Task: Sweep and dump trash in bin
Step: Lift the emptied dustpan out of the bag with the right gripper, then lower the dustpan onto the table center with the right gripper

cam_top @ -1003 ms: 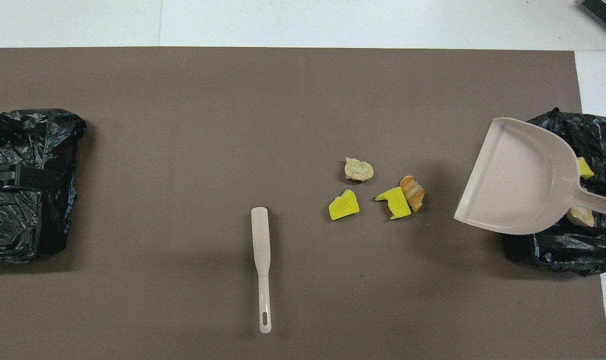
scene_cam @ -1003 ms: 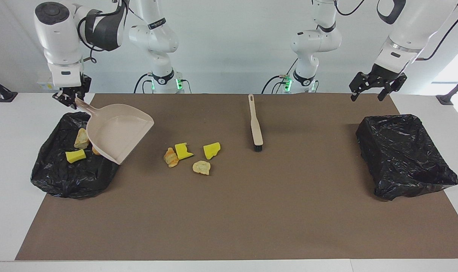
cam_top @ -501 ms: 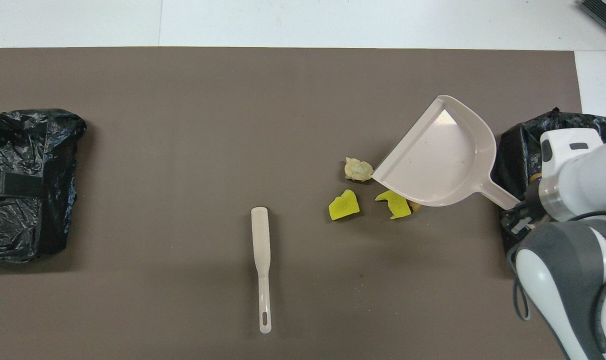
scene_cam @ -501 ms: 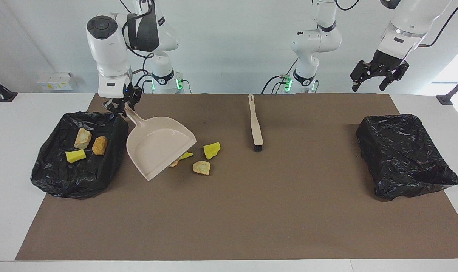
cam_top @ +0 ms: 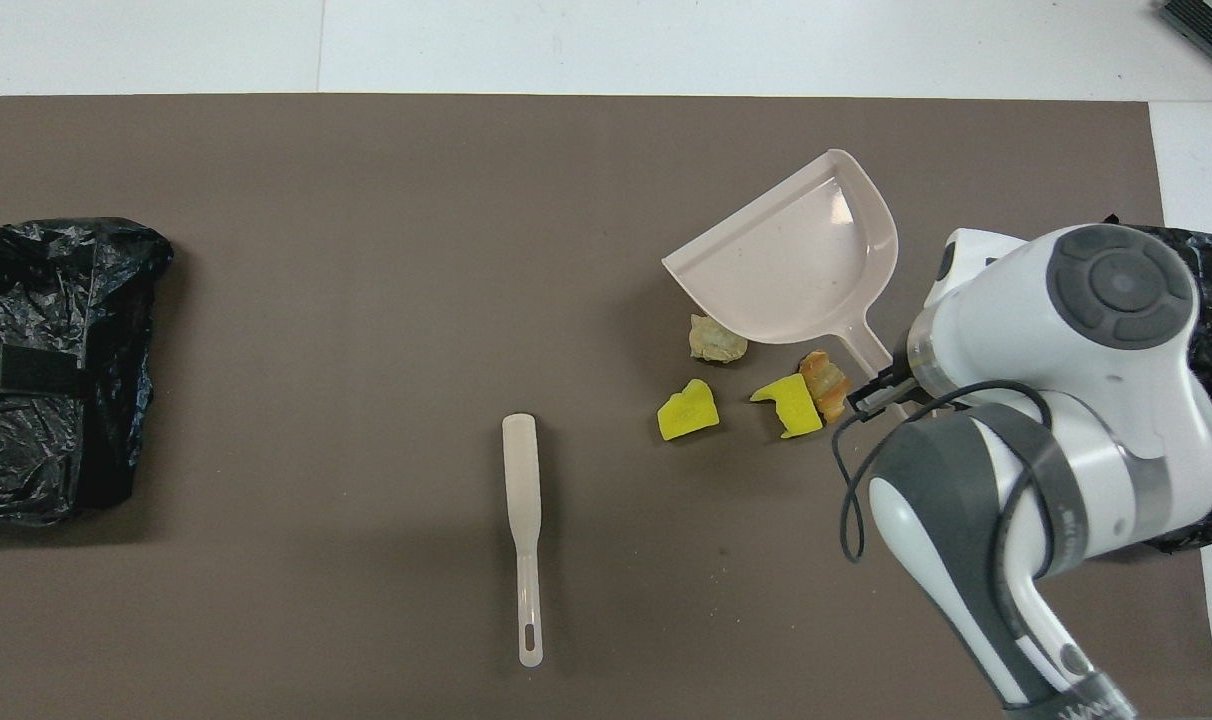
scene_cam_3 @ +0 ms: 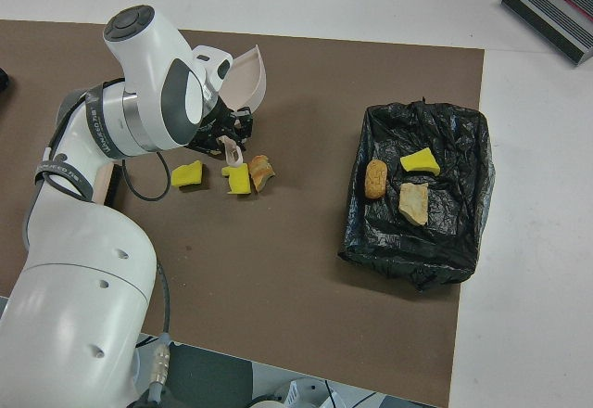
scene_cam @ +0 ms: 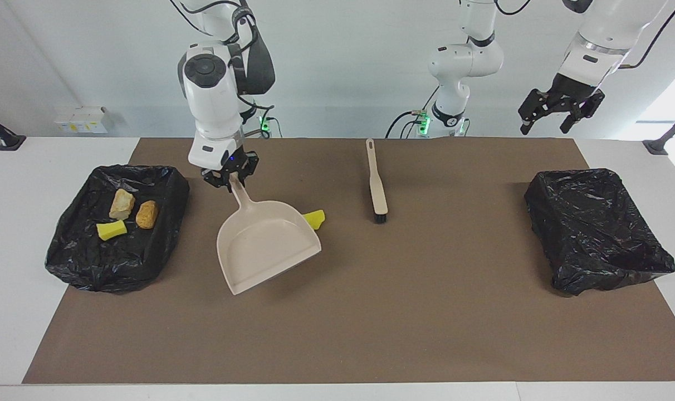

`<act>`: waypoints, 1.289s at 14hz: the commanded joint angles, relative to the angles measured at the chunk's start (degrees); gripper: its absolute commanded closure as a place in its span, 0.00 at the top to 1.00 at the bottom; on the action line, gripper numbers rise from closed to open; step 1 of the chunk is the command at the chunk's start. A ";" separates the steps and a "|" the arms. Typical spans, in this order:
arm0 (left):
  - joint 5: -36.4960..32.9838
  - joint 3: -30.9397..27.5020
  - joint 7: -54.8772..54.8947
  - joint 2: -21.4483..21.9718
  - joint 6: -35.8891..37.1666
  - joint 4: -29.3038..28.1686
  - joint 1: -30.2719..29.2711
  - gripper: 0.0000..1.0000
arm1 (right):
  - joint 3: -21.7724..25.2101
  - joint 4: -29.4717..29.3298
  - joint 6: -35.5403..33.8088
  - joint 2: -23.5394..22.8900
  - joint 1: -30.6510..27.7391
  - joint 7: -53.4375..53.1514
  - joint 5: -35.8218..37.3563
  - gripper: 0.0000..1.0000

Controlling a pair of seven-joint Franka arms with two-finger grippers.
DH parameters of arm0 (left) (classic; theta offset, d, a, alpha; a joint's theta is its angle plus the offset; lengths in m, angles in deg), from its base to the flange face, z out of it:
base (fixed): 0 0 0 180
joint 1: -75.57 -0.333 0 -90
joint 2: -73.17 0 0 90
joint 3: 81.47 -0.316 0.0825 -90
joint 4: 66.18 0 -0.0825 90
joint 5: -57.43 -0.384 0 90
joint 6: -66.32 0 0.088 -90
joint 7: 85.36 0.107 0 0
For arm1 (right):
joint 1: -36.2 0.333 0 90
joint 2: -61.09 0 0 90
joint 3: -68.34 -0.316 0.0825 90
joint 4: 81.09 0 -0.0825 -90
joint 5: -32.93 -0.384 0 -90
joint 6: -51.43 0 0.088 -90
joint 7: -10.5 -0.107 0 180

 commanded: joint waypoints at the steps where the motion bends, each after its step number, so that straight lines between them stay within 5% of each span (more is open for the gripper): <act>1: 0.32 -0.61 -0.49 0.32 0.88 0.30 -0.37 1.00 | 0.03 -5.86 1.39 -4.67 3.42 -8.42 -2.34 0.00; 9: 0.32 -0.52 -0.40 0.32 0.88 0.30 -0.29 1.00 | 0.03 -20.28 4.56 -18.82 14.59 -33.48 -6.92 0.00; 18: 0.32 -0.61 -0.40 0.32 0.88 0.30 -0.29 1.00 | 0.55 -32.69 9.83 -36.23 24.69 -46.92 -5.95 0.00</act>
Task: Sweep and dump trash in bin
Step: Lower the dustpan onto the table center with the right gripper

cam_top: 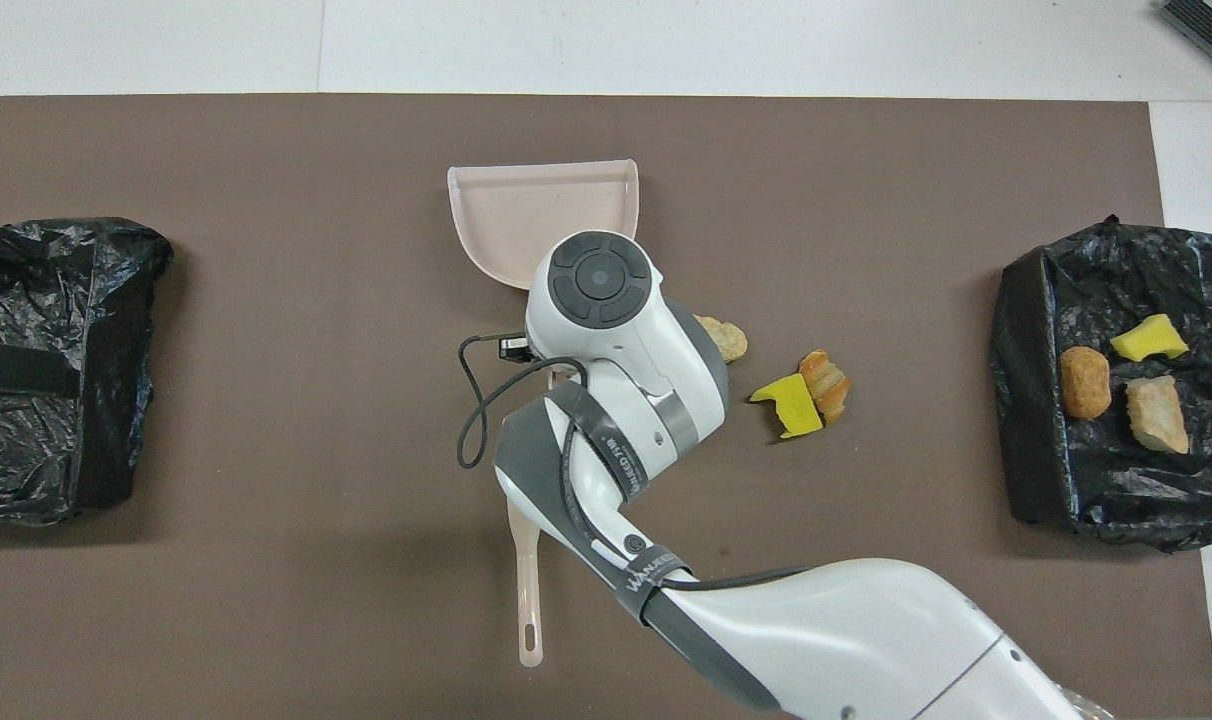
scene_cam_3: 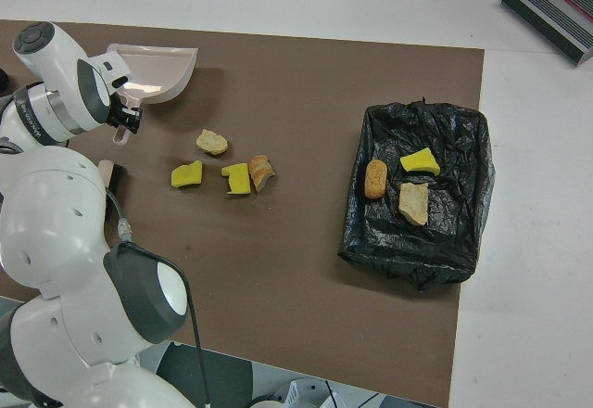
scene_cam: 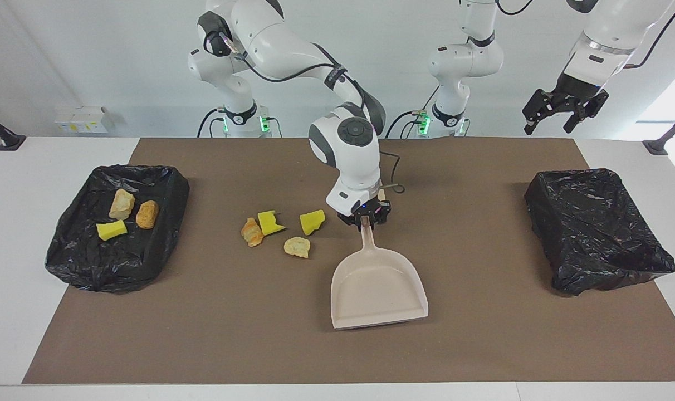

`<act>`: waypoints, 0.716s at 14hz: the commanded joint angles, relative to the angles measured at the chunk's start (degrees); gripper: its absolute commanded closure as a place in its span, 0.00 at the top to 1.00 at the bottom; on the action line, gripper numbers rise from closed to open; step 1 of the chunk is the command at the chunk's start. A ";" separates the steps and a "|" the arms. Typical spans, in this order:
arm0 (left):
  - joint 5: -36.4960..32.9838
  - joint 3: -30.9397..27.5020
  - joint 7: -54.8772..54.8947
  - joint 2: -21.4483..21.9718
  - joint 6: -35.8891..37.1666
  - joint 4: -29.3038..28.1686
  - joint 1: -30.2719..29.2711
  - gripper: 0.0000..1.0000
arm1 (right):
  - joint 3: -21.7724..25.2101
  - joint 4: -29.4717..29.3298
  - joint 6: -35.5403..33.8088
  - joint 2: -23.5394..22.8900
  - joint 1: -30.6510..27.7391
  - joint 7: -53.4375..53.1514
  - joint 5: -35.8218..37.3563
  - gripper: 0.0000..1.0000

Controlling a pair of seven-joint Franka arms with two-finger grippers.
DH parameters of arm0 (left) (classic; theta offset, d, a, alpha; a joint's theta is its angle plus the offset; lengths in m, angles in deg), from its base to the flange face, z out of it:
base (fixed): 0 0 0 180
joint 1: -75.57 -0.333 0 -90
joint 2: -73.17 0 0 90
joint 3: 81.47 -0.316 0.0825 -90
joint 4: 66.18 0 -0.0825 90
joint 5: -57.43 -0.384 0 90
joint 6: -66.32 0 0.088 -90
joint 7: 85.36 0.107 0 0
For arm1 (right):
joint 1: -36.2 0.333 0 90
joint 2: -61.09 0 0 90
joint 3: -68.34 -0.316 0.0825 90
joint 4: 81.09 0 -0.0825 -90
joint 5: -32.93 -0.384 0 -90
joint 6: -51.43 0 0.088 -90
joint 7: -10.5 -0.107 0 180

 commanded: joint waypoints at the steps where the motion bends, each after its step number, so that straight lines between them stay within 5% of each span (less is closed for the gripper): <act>1: 0.32 0.08 -0.38 0.32 0.88 0.30 -0.26 1.00 | 0.62 -2.92 -0.29 -3.20 2.87 -5.90 0.09 0.00; 2: 0.32 0.08 -0.47 0.32 0.88 0.30 -0.26 1.00 | 0.27 -2.91 -0.82 -3.12 2.53 -6.53 -0.08 0.00; 3: 0.32 0.08 -0.47 0.32 0.88 0.30 -0.26 1.00 | 0.27 -2.83 -0.73 -3.12 2.36 -6.54 0.26 0.70; 4: 0.32 0.08 -0.38 0.32 0.88 0.30 -0.26 1.00 | 0.36 -2.83 -0.39 -2.94 2.35 -6.19 0.27 1.00; 10: 0.32 0.08 -0.47 0.32 0.88 0.30 -0.26 1.00 | 0.18 -2.30 -0.99 0.83 2.26 -4.00 0.09 1.00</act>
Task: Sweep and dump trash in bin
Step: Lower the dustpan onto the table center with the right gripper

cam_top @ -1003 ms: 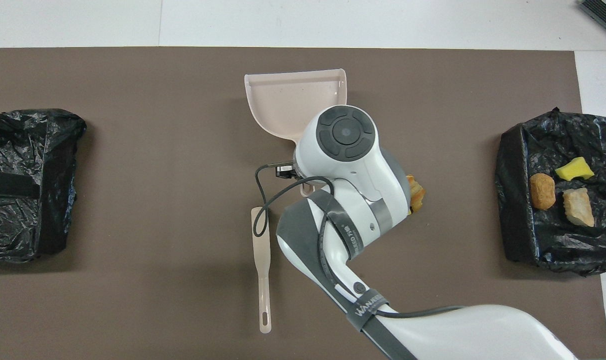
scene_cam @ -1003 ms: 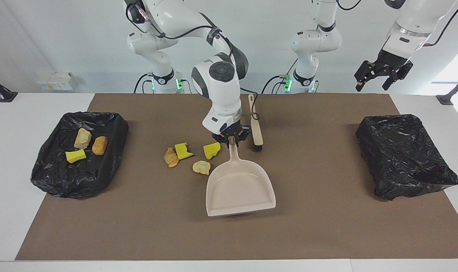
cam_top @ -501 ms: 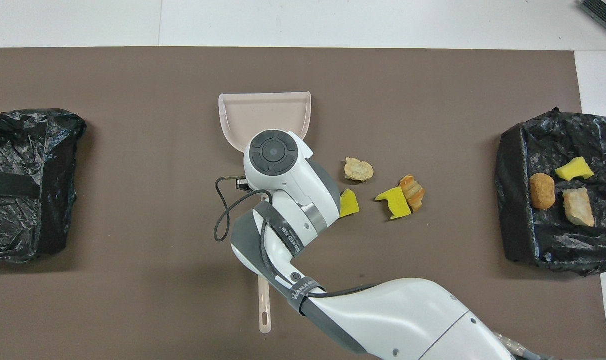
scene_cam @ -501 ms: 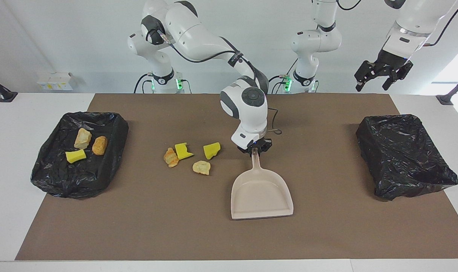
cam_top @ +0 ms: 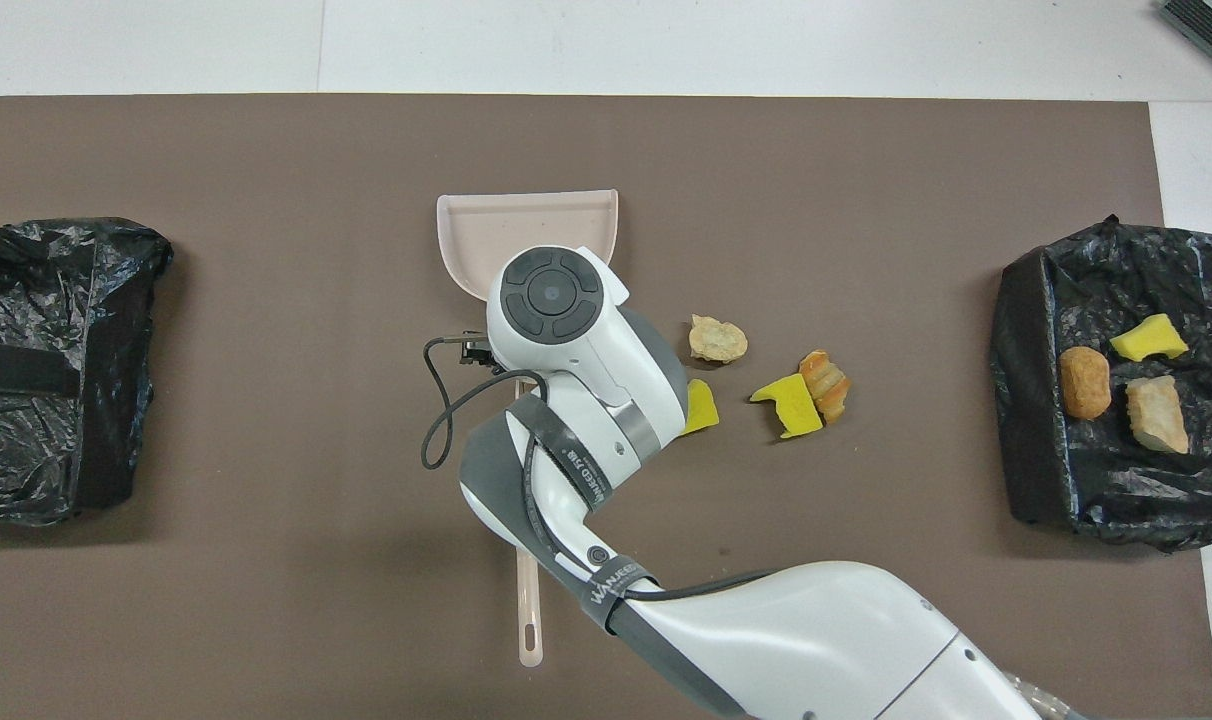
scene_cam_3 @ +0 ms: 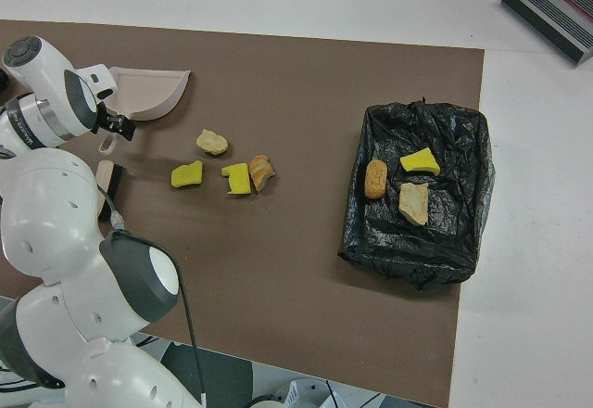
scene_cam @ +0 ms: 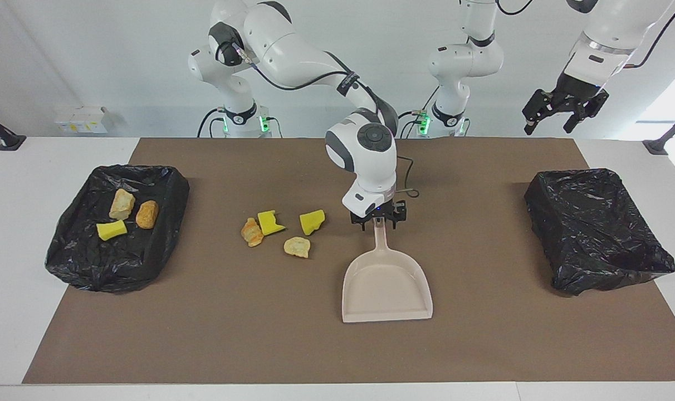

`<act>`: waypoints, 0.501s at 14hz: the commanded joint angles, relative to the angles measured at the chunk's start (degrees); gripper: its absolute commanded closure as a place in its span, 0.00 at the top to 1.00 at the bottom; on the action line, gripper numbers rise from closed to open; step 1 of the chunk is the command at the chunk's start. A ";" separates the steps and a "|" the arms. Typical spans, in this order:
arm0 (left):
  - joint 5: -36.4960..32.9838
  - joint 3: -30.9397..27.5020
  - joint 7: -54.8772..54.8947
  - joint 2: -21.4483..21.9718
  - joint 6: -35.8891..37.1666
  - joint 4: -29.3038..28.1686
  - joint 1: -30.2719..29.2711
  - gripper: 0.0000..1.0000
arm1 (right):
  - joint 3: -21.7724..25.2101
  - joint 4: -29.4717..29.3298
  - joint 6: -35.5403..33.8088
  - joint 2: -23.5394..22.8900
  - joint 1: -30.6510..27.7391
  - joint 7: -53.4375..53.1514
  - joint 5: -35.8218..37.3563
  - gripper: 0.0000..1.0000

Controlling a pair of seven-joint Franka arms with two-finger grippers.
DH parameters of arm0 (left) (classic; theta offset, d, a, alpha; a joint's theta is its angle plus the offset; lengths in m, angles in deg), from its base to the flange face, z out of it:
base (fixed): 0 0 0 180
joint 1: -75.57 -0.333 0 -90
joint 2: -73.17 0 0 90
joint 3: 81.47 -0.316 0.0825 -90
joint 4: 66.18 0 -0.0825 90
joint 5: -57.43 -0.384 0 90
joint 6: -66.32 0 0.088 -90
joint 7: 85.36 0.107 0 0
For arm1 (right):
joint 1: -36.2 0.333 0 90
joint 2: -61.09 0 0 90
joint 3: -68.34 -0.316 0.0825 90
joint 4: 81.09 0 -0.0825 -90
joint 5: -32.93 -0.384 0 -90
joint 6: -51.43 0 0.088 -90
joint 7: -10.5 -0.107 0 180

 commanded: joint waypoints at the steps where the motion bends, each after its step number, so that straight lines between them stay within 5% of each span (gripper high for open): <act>1: 0.32 0.08 -0.47 0.32 0.88 0.30 -0.17 1.00 | -0.35 1.95 -1.18 2.86 0.56 1.54 -0.12 1.00; 7: 0.32 0.08 -0.38 0.32 0.88 0.30 -0.17 1.00 | -0.97 12.40 -6.02 10.67 4.16 -0.47 -1.08 1.00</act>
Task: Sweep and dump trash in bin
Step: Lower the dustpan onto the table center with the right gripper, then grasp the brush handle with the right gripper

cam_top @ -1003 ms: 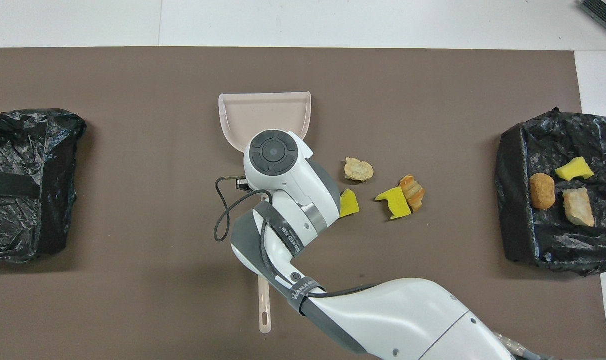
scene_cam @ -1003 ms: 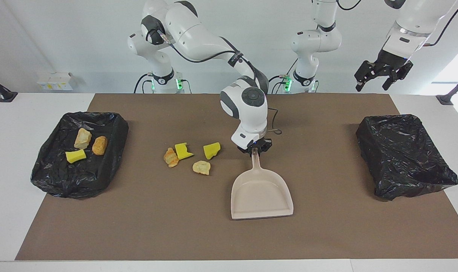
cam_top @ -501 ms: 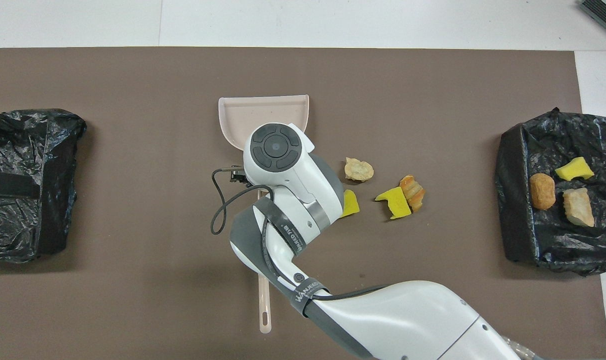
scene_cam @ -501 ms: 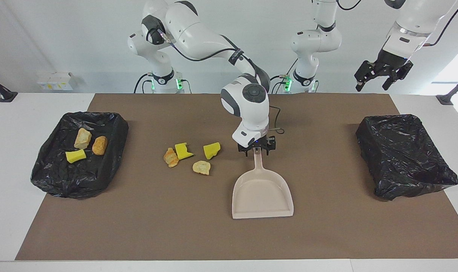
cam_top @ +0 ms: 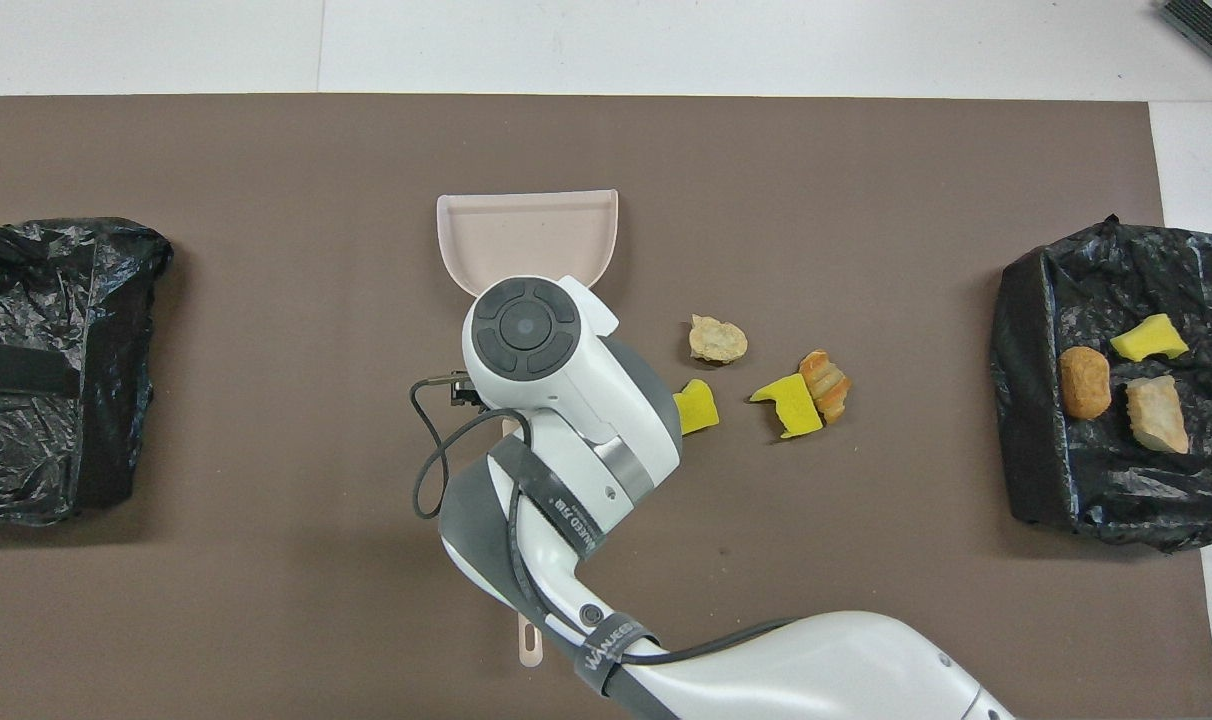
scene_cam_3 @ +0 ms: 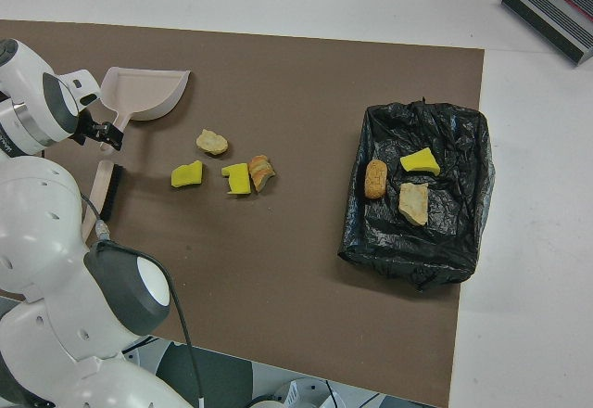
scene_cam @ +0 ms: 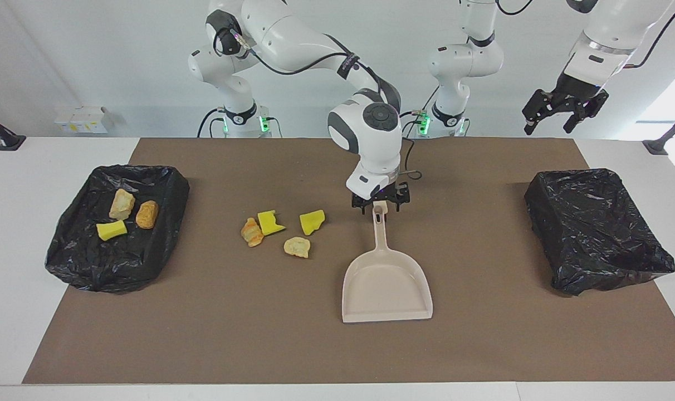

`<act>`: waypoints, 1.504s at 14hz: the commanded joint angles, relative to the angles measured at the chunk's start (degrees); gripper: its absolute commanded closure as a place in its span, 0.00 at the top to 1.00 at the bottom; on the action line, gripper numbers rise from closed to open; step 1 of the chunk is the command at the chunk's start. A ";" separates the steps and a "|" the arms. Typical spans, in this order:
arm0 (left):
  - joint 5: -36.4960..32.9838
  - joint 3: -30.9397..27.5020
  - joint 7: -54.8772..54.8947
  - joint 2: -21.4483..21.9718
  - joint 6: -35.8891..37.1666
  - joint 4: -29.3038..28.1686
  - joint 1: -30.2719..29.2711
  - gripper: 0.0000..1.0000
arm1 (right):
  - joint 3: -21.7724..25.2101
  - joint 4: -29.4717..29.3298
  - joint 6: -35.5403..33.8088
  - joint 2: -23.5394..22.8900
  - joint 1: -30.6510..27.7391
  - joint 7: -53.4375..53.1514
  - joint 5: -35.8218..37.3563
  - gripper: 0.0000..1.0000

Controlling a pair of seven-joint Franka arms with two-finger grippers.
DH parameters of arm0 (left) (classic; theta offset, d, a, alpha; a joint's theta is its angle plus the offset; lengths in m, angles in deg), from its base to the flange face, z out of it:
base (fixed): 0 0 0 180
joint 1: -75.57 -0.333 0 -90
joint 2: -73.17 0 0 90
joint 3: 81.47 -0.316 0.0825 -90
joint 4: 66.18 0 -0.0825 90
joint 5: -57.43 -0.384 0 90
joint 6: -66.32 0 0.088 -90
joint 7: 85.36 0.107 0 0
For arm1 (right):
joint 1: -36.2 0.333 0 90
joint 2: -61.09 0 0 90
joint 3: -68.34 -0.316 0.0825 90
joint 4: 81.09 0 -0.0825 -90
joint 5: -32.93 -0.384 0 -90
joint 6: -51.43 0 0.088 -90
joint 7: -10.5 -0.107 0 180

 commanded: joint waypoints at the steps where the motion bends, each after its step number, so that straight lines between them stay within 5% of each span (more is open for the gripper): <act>1: 0.32 0.07 -0.38 0.32 0.88 0.30 -0.17 1.00 | -0.05 9.54 -0.21 6.74 2.76 -1.80 -1.11 1.00; 6: 0.32 0.07 -0.38 0.32 0.88 0.30 -0.17 1.00 | -0.14 21.23 2.85 13.42 7.25 -10.41 -1.20 1.00; 11: 0.32 0.07 -0.47 0.32 0.88 0.30 -0.17 1.00 | -0.14 34.25 13.49 19.14 10.59 -12.80 -7.61 0.97; 18: 0.32 0.07 -0.47 0.32 0.88 0.30 -0.17 1.00 | -0.14 35.15 12.88 19.76 10.68 -12.45 -7.71 0.55; 19: 0.32 0.07 -0.38 0.32 0.88 0.30 -0.17 1.00 | -0.14 35.15 12.80 19.76 10.68 -12.53 -7.71 0.44; 21: 0.32 0.07 -0.47 0.32 0.88 0.30 -0.17 1.00 | -0.14 35.06 12.71 19.76 10.59 -12.62 -7.71 0.06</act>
